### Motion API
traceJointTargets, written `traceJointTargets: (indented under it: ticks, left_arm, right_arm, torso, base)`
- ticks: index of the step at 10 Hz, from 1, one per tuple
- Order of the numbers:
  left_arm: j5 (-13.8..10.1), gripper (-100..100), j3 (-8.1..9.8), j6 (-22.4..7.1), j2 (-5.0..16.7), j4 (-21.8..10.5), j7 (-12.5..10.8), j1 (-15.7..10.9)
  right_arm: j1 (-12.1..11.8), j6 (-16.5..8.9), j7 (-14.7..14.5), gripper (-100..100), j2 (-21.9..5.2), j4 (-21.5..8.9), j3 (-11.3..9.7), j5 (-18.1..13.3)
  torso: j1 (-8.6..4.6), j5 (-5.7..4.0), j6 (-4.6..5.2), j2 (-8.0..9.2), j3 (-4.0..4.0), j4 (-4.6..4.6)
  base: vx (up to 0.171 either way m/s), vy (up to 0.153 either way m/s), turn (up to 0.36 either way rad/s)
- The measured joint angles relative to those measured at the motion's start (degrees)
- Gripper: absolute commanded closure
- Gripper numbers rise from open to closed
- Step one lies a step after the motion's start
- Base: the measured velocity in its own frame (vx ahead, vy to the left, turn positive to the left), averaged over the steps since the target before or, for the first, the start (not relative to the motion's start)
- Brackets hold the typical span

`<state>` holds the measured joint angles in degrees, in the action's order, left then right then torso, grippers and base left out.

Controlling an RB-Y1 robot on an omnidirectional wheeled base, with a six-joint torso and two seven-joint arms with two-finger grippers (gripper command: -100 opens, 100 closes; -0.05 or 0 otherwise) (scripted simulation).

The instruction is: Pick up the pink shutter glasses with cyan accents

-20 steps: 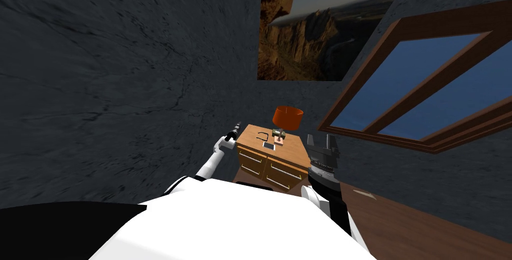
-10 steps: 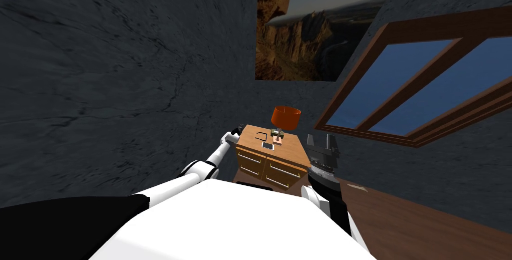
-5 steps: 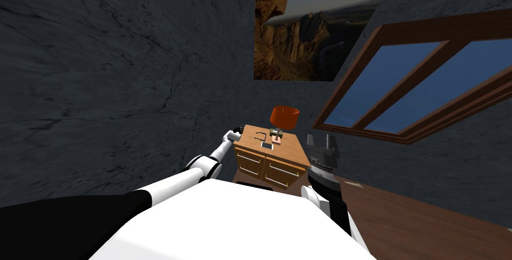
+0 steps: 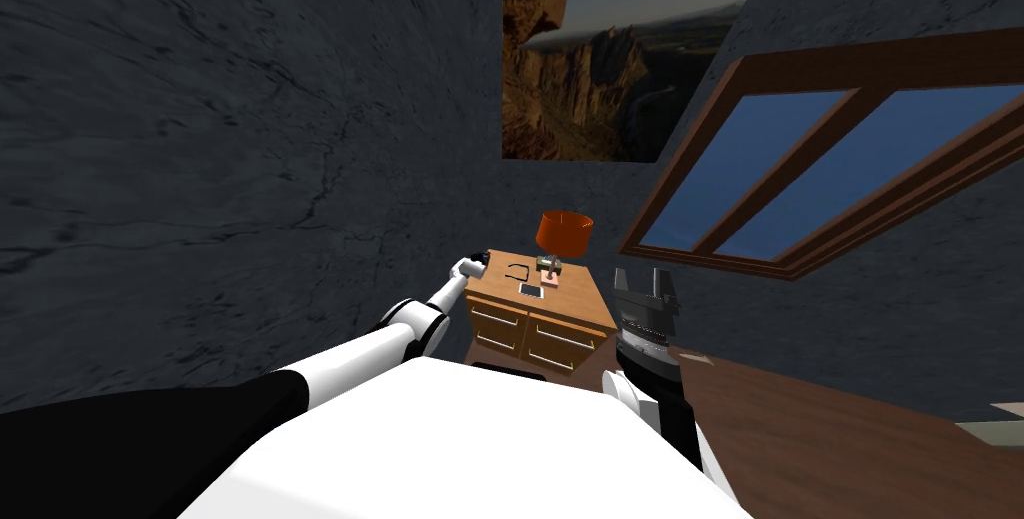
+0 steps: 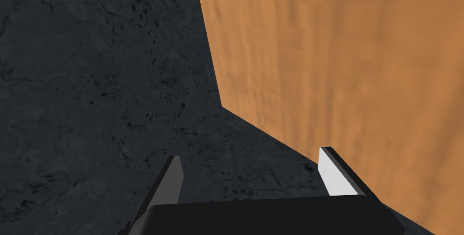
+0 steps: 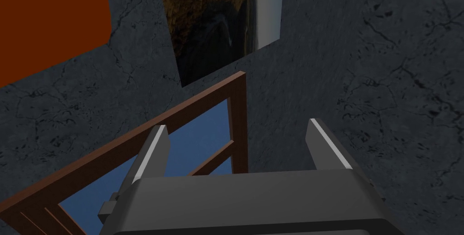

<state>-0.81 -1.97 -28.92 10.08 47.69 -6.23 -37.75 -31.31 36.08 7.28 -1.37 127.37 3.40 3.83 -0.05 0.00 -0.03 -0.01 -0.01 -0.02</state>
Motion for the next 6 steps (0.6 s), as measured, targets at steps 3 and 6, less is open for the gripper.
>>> traceJointTargets:
  ticks: [3,6]
  left_arm:
    - [-1.4,-100,-0.19,-2.6,-0.6,-5.1,-0.2,-3.6]
    - [-2.8,-100,-0.4,-5.2,-1.0,-8.8,-0.1,-5.9]
  right_arm:
    - [0.0,0.0,0.0,0,0.0,0.0,0.0,0.0]
    - [0.0,0.0,0.0,0,0.0,0.0,0.0,0.0]
  torso:
    - [-0.02,-0.01,0.02,-0.01,0.0,0.01]
    - [-0.01,0.0,-0.01,0.01,0.0,0.0]
  base:
    - [0.011,-0.005,-0.064]
    - [0.008,-0.005,-0.048]
